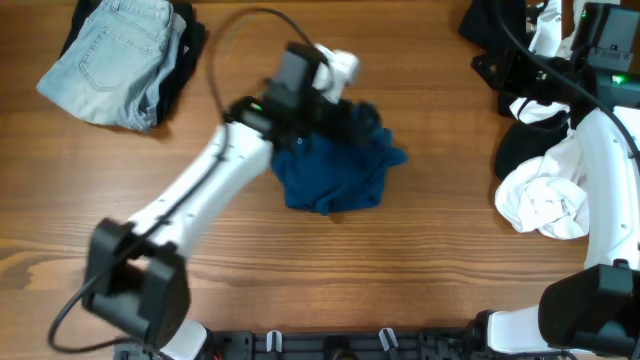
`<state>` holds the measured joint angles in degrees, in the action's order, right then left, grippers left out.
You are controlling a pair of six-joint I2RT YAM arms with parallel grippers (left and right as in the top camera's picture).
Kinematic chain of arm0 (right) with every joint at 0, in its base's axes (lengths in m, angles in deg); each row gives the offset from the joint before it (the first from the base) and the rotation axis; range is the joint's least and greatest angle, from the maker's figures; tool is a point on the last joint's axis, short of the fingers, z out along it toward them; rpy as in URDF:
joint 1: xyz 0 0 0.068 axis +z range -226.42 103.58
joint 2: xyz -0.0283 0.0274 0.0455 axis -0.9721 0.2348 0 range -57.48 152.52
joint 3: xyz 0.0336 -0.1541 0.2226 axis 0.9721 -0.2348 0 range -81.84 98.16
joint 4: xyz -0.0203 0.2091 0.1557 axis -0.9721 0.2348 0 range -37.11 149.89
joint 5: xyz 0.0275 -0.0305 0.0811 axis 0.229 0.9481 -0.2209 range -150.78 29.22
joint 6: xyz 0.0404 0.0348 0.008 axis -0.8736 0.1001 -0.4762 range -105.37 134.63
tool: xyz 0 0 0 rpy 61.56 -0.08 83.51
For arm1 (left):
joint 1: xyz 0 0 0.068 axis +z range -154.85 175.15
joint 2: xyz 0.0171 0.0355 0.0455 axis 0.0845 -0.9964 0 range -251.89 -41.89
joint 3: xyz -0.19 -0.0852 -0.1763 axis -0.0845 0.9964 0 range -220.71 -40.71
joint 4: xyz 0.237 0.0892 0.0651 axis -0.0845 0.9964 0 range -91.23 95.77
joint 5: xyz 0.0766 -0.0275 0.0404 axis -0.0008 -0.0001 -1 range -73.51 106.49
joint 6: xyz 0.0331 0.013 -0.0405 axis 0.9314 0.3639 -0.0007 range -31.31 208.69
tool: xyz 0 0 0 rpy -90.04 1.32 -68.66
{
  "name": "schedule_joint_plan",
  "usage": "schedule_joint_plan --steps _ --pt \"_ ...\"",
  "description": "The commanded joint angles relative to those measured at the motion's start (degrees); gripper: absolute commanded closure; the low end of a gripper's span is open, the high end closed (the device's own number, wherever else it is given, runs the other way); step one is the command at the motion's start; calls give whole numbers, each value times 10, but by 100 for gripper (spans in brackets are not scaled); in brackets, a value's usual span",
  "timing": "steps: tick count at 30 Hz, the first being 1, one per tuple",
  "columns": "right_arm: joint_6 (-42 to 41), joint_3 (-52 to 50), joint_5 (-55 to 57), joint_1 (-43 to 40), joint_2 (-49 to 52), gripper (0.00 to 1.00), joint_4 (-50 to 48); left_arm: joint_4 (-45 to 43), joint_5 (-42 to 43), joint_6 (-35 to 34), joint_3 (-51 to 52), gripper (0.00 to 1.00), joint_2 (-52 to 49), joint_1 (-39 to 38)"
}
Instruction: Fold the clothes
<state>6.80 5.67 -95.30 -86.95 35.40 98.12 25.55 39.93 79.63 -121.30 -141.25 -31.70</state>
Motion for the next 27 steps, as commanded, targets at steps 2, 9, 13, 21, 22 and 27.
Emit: schedule_joint_plan --steps 2,9,13,21,22,27 --pt "70 1 -27 38 8 64 15 63 -6 -66 -52 0 97 121" --pt "209 1 -28 158 52 32 31 175 -10 -63 -51 0 107 259" --pt "271 1 -30 219 108 27 40 212 -18 -49 -51 0 92 296" --pt "334 1 -53 295 189 14 56 221 -28 -47 -51 0 55 297" --pt "335 1 -59 302 196 13 54 222 -28 -47 -51 0 49 297" --pt "335 1 -61 320 221 23 45 223 -27 -47 -51 0 26 297"
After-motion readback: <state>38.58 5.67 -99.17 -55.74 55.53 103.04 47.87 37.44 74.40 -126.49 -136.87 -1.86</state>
